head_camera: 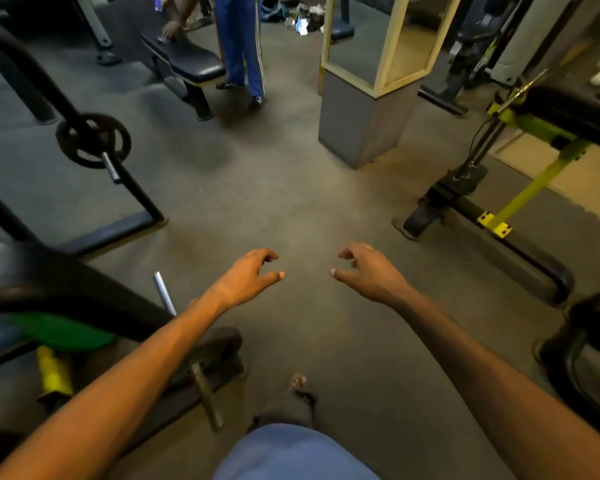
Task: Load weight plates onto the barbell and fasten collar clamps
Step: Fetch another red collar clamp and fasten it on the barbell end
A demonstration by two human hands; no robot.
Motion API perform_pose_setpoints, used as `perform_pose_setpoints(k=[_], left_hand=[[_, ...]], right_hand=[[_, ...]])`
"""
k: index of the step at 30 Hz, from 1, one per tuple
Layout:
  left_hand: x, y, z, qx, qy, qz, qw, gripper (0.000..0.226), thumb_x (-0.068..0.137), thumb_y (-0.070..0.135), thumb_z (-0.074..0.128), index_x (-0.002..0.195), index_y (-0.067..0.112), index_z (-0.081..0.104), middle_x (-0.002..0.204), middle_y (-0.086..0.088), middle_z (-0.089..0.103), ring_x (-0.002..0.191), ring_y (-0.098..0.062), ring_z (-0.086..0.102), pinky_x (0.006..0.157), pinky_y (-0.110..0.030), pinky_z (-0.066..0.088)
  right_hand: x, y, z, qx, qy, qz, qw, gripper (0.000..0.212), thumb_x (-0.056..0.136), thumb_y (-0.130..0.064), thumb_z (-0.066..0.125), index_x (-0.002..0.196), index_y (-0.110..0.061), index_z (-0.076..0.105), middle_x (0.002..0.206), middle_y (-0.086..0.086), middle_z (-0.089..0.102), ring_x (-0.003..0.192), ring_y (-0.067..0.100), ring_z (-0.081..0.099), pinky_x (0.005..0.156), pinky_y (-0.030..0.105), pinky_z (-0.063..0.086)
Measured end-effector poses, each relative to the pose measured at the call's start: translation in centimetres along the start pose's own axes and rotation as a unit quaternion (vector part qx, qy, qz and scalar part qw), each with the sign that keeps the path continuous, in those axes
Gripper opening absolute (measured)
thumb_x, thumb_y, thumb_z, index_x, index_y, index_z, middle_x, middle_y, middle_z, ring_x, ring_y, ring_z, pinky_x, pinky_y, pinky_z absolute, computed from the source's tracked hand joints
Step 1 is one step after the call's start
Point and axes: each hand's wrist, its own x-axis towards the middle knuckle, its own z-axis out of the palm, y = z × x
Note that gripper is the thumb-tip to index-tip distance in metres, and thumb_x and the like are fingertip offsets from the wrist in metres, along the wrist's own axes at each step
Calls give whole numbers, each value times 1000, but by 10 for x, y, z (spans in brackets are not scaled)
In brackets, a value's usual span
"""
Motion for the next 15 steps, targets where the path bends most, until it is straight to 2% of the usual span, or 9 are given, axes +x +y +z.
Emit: perform_pose_setpoints(k=[7,15], left_hand=[[145,9,-69,0,-2,-3,1000,52,94,44,63,136,15,54,139,-7,57,126,-22,55,102,-33,44],[312,-62,-132,-14,35,-69,997,52,94,44,62,137,17,53,141,-5,55,129,-19,53,101,-28,42]], right_hand=[[158,-14,-79,-4,-6,-25,1000,49,93,-42,69,130,-12,60,134,9,61,118,25,61,97,39,51],[392,-37,-105,-12,-53,-100,994,48,93,-43,69,131,-14,61,135,9,61,119,25,61,97,36,50]])
